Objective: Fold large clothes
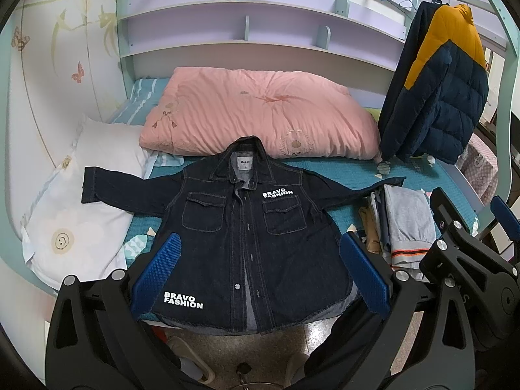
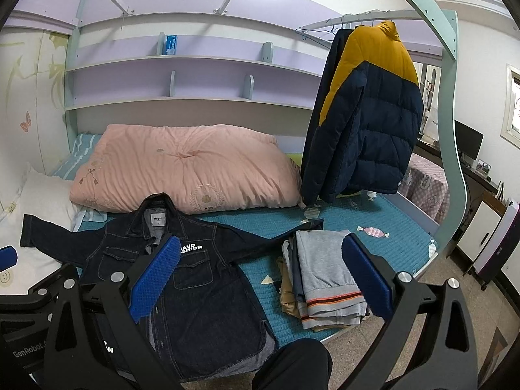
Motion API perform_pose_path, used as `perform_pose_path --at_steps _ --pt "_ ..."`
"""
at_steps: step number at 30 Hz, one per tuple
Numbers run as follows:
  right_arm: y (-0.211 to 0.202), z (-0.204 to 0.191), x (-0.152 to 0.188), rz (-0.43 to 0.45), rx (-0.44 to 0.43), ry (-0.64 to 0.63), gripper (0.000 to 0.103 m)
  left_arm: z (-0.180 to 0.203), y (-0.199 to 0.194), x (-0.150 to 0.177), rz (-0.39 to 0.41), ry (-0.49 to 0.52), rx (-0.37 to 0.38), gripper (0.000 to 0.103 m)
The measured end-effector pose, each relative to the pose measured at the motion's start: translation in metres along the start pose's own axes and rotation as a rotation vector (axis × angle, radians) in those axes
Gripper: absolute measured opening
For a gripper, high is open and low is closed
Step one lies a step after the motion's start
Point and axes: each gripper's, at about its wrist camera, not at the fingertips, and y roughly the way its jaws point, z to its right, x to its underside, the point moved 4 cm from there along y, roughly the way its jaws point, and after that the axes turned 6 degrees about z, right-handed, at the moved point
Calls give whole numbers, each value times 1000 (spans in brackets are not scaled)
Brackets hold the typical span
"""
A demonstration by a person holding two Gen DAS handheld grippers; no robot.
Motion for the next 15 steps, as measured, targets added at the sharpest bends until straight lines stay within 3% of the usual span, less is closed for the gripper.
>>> perform_pose_path --at_steps 15 --pt "10 -7 2 -28 -15 -5 96 -8 9 8 -28 -15 5 98"
